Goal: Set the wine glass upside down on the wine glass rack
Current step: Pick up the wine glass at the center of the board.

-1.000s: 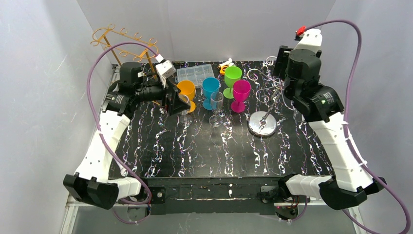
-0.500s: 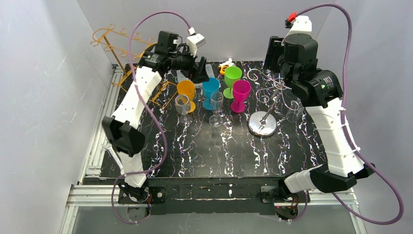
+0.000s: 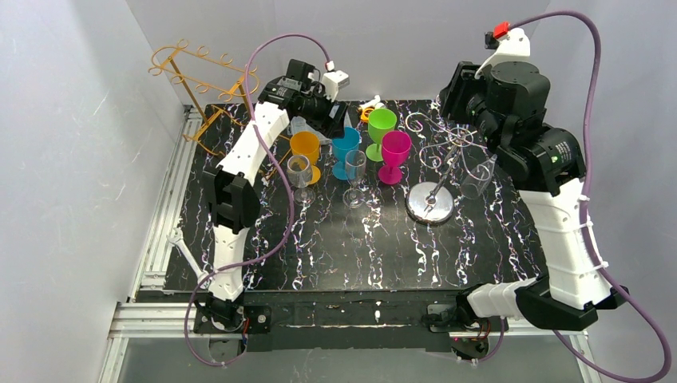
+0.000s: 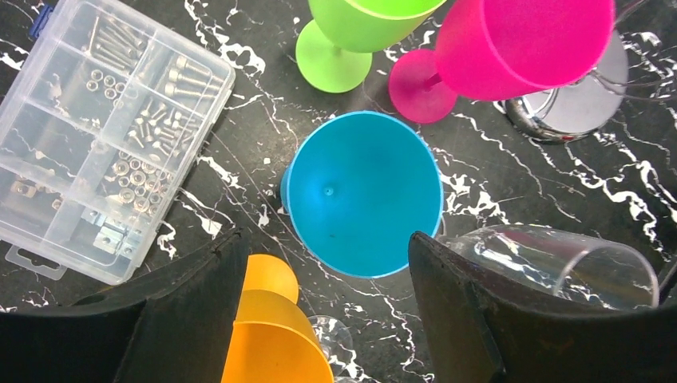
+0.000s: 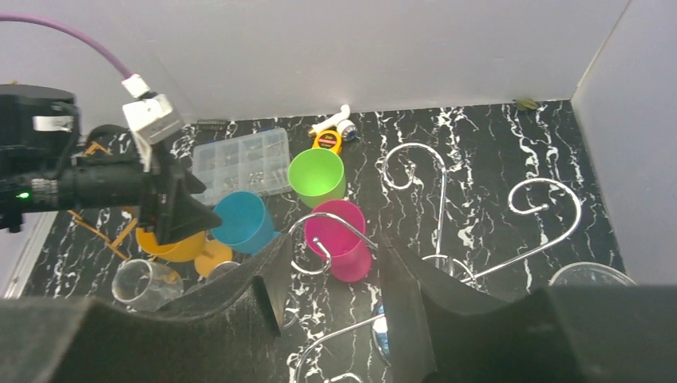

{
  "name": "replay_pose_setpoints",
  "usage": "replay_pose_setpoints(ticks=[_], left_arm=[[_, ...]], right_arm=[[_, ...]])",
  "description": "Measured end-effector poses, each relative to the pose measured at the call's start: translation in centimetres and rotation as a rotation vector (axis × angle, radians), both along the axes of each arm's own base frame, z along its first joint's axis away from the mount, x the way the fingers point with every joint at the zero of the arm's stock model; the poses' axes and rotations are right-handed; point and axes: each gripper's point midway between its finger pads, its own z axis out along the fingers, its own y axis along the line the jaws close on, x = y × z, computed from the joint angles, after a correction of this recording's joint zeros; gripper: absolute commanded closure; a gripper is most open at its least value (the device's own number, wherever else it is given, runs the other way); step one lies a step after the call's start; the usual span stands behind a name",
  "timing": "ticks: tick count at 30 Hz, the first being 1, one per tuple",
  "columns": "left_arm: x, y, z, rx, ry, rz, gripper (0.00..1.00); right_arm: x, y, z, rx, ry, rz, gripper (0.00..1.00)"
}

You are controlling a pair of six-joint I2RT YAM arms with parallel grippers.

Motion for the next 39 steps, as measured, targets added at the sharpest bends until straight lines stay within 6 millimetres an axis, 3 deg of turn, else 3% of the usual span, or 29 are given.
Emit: replay_pose_setpoints(ticks=[12, 17, 21, 24, 30, 39], left_arm=[[0.9, 0.6, -2.2, 0.060, 0.003, 0.017, 0.44], [1.1, 0.4, -4.1, 0.072, 0.036, 0.010, 0.49], [1.2, 0.2, -5.3, 0.076, 0.062, 0.005, 0.63], [1.1, 0.1, -5.4, 0.071, 0.066, -0.001, 0.78], [1.0, -0.1, -5.4, 0.070, 0.064, -0.004, 0.94], [1.7, 0.1, -3.9, 0.081, 0.001, 0.003, 1.00]], right_arm=[[-0.6, 0.2, 0.3, 0.025, -0.005, 0.025, 0.52], [-0.6, 0.2, 0.3, 0.025, -0.005, 0.025, 0.52], [-0.6, 0.2, 0.3, 0.025, -0.005, 0.024, 0.52], [-0.7, 0.1, 0.4, 0.024, -0.008, 0.019, 0.55], [-1.3, -0.4, 1.0, 0.034, -0.029, 0.014, 0.59], [-1.4, -0.2, 1.3, 0.048, -0.046, 0.024, 0.60]])
